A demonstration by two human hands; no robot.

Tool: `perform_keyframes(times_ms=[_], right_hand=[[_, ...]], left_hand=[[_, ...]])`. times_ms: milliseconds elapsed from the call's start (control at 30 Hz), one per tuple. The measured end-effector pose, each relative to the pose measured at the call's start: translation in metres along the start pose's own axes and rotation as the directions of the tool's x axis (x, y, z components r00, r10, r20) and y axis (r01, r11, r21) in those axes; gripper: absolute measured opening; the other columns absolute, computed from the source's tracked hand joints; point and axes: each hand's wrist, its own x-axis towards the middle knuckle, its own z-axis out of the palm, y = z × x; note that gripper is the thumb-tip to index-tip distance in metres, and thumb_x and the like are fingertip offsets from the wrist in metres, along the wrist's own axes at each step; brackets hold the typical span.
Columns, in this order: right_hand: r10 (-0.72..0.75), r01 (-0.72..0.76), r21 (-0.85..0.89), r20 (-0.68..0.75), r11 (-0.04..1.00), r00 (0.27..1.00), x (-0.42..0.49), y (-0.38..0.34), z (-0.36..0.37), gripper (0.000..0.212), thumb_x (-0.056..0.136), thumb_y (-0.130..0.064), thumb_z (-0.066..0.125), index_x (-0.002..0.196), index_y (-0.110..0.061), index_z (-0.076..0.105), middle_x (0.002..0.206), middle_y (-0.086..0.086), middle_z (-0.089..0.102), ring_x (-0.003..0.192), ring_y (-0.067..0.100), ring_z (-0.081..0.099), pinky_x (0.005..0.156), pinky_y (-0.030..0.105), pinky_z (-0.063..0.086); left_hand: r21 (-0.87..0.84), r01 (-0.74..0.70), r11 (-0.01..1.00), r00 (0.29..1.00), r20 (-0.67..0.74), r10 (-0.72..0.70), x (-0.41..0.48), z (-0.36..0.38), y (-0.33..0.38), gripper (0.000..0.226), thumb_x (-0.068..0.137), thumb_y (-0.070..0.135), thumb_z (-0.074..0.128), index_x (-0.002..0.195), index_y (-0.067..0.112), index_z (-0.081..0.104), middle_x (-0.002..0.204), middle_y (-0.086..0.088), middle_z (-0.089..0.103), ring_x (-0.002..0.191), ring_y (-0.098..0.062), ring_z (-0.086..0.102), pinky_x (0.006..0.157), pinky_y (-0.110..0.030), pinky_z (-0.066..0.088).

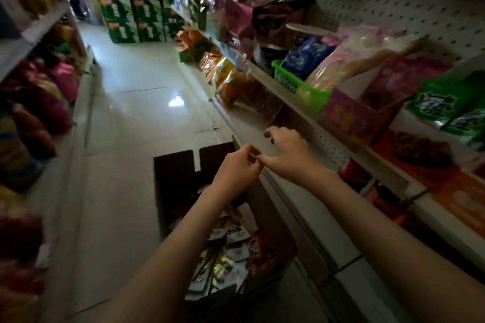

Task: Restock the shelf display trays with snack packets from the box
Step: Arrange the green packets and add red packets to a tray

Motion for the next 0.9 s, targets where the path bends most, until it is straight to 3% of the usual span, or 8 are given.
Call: perform_keyframes(times_ms=[100,233,367,467,533,667,767,900], right_hand=[[0.009,-0.018,0.062,0.140,0.998,0.990,0.015,-0.001,0.051,0.053,0.086,-0.032,0.063,0.132,-0.012,0.046,0.132,0.009,0.049,0.123,0.027,0.045,0.102,0.037,0.039],[0.030,-0.071,0.094,0.384,0.993,0.923,0.030,0.002,0.123,0.054,0.088,-0.020,0.062,0.135,-0.006,0.041,0.135,0.014,0.046,0.124,0.029,0.046,0.095,0.032,0.040],[0.140,-0.220,0.078,0.558,0.972,0.818,0.031,0.015,0.189,0.050,0.089,-0.028,0.062,0.129,-0.007,0.042,0.129,0.013,0.049,0.114,0.030,0.053,0.088,0.034,0.047],[0.210,-0.275,0.003,0.637,0.961,0.742,0.029,0.026,0.238,0.060,0.090,-0.026,0.060,0.140,-0.006,0.032,0.140,0.015,0.039,0.124,0.033,0.046,0.099,0.040,0.045],[0.239,-0.279,-0.035,0.620,0.960,0.747,0.026,0.029,0.258,0.060,0.091,-0.018,0.059,0.142,-0.004,0.029,0.144,0.017,0.034,0.128,0.033,0.042,0.102,0.038,0.043],[0.125,-0.128,-0.030,0.523,0.991,0.843,0.035,0.020,0.290,0.052,0.094,-0.019,0.052,0.140,-0.010,0.031,0.141,0.013,0.039,0.128,0.028,0.039,0.106,0.034,0.034],[-0.013,0.011,0.007,0.515,1.000,0.857,0.045,0.010,0.310,0.060,0.094,-0.015,0.051,0.147,-0.014,0.022,0.149,0.009,0.028,0.135,0.025,0.031,0.109,0.034,0.031],[-0.166,0.318,-0.215,0.521,0.923,0.837,0.062,0.002,0.334,0.085,0.088,-0.030,0.059,0.153,-0.019,0.004,0.159,0.009,0.003,0.146,0.028,0.007,0.119,0.044,0.010]], left_hand=[[-0.015,0.145,0.989,0.989,-0.001,-0.145,-0.007,0.004,-0.046,0.026,0.095,0.025,0.054,0.119,0.014,0.056,0.103,-0.004,0.066,0.089,-0.016,0.063,0.082,-0.034,0.055],[-0.055,0.354,0.934,0.935,0.017,-0.353,-0.019,0.020,-0.103,0.033,0.097,0.016,0.047,0.130,0.016,0.047,0.107,-0.006,0.064,0.086,-0.019,0.063,0.075,-0.038,0.056],[-0.071,0.514,0.855,0.858,0.023,-0.514,-0.027,0.042,-0.142,0.050,0.096,0.005,0.041,0.144,0.017,0.034,0.109,-0.006,0.059,0.078,-0.018,0.057,0.056,-0.025,0.045],[-0.025,0.592,0.806,0.806,0.055,-0.590,-0.033,0.058,-0.164,0.057,0.097,0.011,0.044,0.150,0.018,0.024,0.146,-0.015,0.038,0.122,-0.032,0.048,0.092,-0.036,0.045],[0.057,0.642,0.765,0.759,0.095,-0.644,-0.038,0.067,-0.176,0.070,0.095,0.011,0.048,0.154,0.024,0.013,0.150,-0.016,0.031,0.131,-0.034,0.040,0.104,-0.041,0.040],[0.158,0.679,0.717,0.704,0.136,-0.697,-0.032,0.074,-0.201,0.080,0.093,0.007,0.051,0.155,0.028,0.004,0.154,-0.017,0.022,0.140,-0.037,0.025,0.110,-0.046,0.035],[0.153,0.718,0.680,0.677,0.078,-0.732,-0.020,0.076,-0.213,0.075,0.097,0.016,0.047,0.154,0.028,0.000,0.159,-0.013,0.011,0.145,-0.038,0.013,0.115,-0.048,0.026],[0.050,0.763,0.645,0.647,-0.074,-0.759,-0.014,0.076,-0.235,0.061,0.100,0.023,0.043,0.154,0.025,0.015,0.155,-0.010,0.027,0.141,-0.028,0.029,0.113,-0.039,0.029]])
